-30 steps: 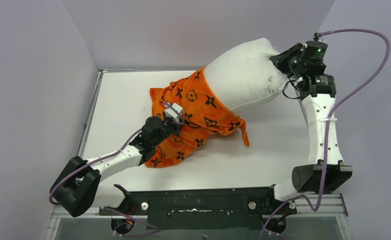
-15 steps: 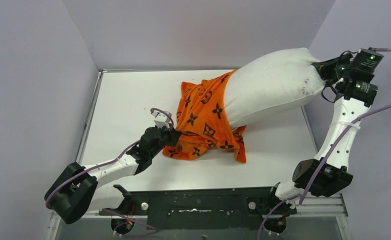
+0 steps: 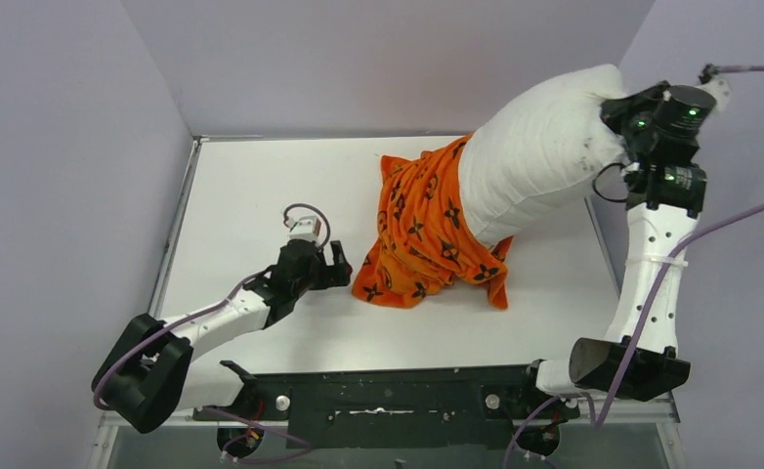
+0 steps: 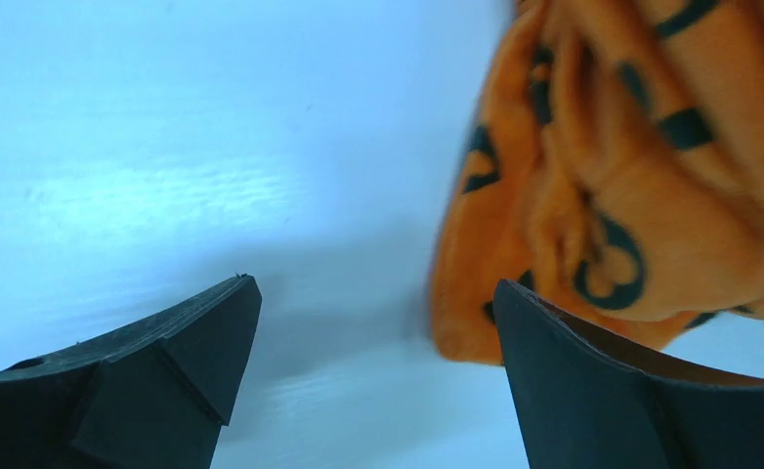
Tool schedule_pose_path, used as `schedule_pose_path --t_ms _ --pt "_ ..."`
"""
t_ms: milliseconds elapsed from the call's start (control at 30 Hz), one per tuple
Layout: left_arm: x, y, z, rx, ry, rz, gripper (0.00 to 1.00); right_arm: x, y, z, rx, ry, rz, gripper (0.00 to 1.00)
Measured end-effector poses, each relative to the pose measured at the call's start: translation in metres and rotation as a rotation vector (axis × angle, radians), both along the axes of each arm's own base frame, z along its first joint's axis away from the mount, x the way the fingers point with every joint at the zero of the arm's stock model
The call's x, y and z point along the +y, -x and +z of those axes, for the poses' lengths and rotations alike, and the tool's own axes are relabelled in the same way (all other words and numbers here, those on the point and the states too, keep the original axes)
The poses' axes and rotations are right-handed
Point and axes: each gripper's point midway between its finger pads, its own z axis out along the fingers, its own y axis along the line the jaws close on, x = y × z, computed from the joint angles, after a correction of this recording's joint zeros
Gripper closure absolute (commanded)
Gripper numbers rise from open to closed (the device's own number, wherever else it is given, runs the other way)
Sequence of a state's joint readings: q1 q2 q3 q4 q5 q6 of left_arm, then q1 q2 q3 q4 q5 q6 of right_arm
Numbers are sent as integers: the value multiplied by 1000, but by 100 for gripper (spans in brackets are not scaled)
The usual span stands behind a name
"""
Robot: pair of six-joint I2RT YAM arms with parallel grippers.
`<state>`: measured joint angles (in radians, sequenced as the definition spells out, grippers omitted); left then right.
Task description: Remove the pillowcase from the pillow
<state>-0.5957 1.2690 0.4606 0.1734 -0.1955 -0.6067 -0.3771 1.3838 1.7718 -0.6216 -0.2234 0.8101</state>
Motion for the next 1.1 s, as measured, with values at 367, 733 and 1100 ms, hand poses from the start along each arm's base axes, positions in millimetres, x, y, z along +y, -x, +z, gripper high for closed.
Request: schedule_pose_path --t_ms 367,733,1100 --pt "-134 13 265 -805 189 -583 6 160 -11 37 -112 272 265 100" --pt "-232 16 213 -1115 -183 -726 3 214 -4 25 -74 337 347 100" --pt "-229 -35 221 -1259 -468 -372 3 239 9 29 -79 388 401 100"
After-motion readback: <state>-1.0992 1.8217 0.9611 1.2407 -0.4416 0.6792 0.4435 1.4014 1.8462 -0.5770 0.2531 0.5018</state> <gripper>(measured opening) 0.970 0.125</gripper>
